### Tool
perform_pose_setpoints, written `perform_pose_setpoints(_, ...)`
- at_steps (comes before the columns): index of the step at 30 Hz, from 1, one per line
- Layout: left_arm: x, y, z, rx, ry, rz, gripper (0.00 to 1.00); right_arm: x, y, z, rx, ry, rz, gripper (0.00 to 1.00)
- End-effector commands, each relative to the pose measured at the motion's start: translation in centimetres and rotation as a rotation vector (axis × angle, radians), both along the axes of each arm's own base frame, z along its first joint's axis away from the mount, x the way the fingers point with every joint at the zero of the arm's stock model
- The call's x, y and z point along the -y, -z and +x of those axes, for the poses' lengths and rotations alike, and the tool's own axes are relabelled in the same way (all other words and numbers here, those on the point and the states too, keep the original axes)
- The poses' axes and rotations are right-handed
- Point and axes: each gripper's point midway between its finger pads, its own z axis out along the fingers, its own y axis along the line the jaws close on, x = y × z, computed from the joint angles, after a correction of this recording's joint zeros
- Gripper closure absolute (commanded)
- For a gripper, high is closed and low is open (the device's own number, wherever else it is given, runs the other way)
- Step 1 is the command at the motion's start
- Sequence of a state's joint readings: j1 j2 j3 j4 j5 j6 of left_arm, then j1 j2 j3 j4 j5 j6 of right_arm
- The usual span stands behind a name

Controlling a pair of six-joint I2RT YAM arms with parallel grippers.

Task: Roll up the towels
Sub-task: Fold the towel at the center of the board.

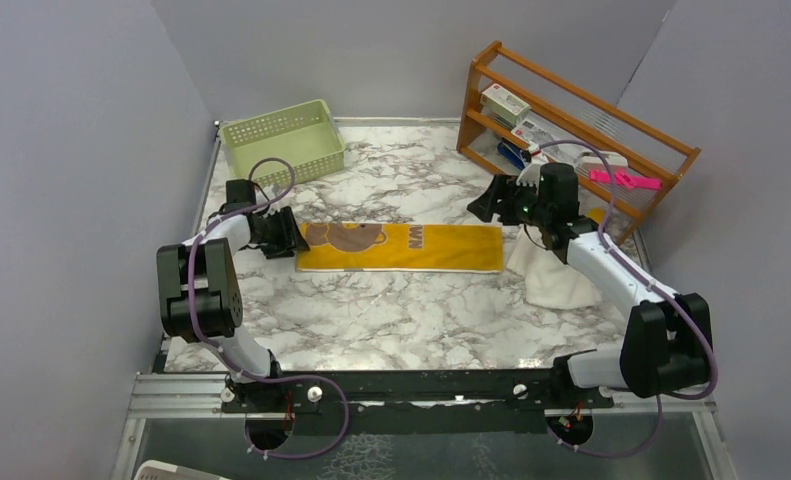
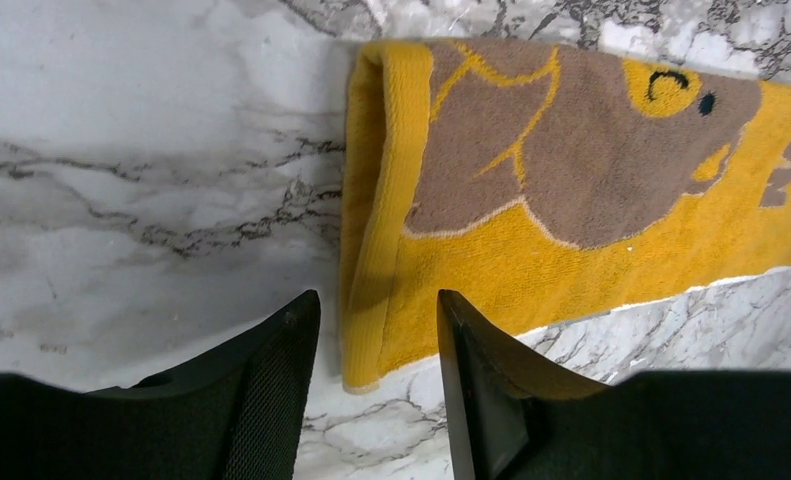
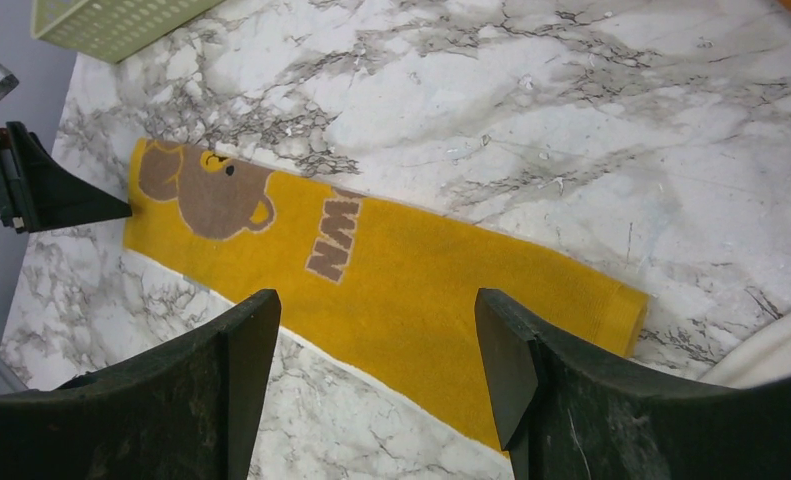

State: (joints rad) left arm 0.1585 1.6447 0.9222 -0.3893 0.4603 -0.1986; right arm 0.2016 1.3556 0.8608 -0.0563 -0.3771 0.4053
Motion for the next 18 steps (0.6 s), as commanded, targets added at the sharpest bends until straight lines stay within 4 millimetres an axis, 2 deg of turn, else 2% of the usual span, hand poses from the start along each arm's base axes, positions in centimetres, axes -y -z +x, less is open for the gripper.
perform_pose_setpoints(1,1.6,0.1,1.4,0.02,0.056,-0.09,0.52,0.0,-0.3,-1.1,0.02,-0.029,0.001,0.27)
perform_pose_setpoints(8,3.0,1.7,0.6,-0.04,0.081,-0.05,0.58,0.2,-0.6,-1.2,0.023,-0.017,-0.003,0.27)
perform_pose_setpoints(9,3.0,1.9,0.4,-0.048,0.079,-0.04,0.65,0.3,-0.8,-1.2,0.027,-0.014,-0.002,0.27)
perform_pose_setpoints(10,2.8,2.0,0.3,-0.054,0.071,-0.025,0.76,0.3,-0.8,-1.2,0.028,-0.014,-0.002,0.27)
perform_pose_setpoints(12,2.1,1.9,0.3,-0.053,0.05,0.014,1.0,0.3,-1.0,-1.3,0.031,-0.011,-0.002,0.27)
perform_pose_setpoints(14,0.7,1.9,0.4,-0.053,0.005,0.089,1.0,0.4,-1.1,-1.4,0.032,-0.011,-0.004,0.28)
perform_pose_setpoints(18,-3.4,-0.7,0.8,0.006,-0.115,0.275,1.0,0.4,-1.6,-1.8,0.043,-0.023,-0.011,0.27)
